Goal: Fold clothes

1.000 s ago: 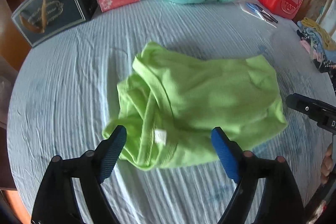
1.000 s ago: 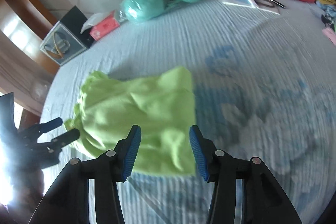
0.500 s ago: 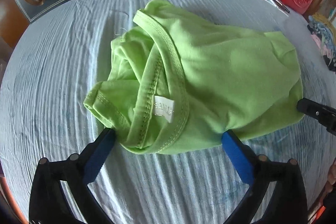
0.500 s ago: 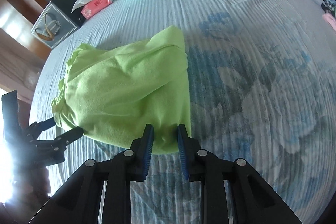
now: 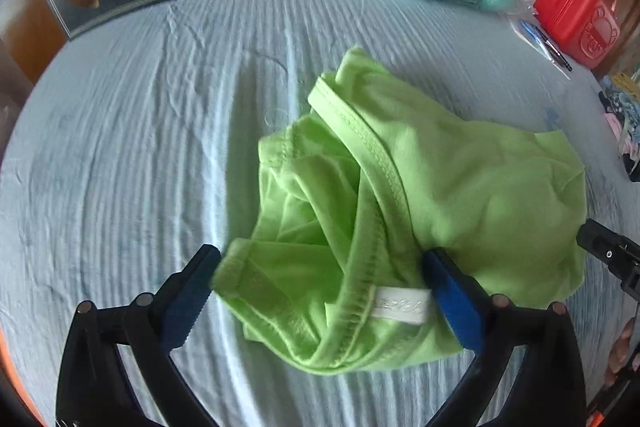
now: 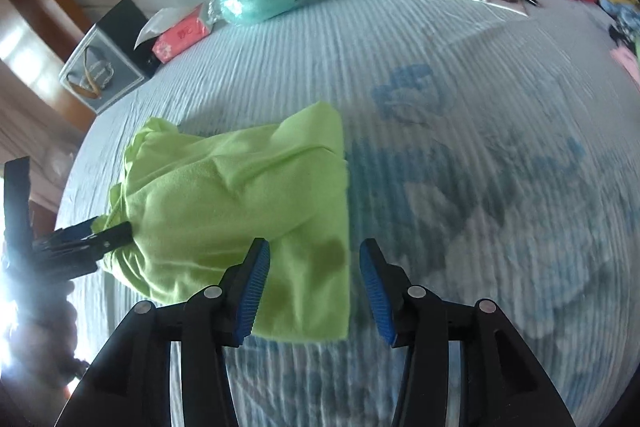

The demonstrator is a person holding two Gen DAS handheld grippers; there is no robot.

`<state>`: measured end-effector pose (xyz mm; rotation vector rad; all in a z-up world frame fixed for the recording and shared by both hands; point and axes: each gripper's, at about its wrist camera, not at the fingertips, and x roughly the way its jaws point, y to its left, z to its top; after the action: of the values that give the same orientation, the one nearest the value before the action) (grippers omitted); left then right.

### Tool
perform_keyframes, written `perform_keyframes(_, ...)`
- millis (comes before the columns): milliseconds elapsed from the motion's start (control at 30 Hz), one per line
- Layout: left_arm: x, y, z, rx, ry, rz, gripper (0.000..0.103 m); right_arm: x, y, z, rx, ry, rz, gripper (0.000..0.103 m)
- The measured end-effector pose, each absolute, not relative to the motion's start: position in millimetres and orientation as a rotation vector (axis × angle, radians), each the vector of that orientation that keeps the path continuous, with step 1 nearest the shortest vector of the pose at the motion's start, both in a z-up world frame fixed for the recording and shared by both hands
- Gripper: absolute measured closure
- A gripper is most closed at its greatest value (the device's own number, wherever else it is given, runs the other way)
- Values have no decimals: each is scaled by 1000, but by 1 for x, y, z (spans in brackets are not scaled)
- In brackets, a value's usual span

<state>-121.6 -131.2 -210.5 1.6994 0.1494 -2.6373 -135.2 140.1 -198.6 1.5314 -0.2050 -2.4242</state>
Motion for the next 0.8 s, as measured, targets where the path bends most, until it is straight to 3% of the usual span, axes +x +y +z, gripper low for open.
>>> perform_keyframes(167,-120,-133,-218,1674,182,-2658,0,-137,129,-201,1449,-121,-2479,58)
perform_keyframes(200,-118,-133,-216,1670,179,-2665,5,-135,125,-202,1435,-75,-2497,65)
perform_keyframes(233,-115,-132,-214,1660,179,-2676,21,-132,122,-202,1427,-49,-2498,73)
perform_keyframes(267,-112,-130,-211,1650,180,-2687,28,-130,120,-202,1423,-37,-2490,85)
perform_keyframes(333,-106,-128,-207,1628,178,-2710,42,-125,118,-204,1406,-10,-2493,87)
perform_keyframes(667,-110,-114,-206,1599,75,-2757,49,-122,122,-207,1358,-17,-2502,86)
perform_keyframes(800,-113,-124,-209,1630,132,-2761,40,-120,122,-207,1354,-32,-2510,86)
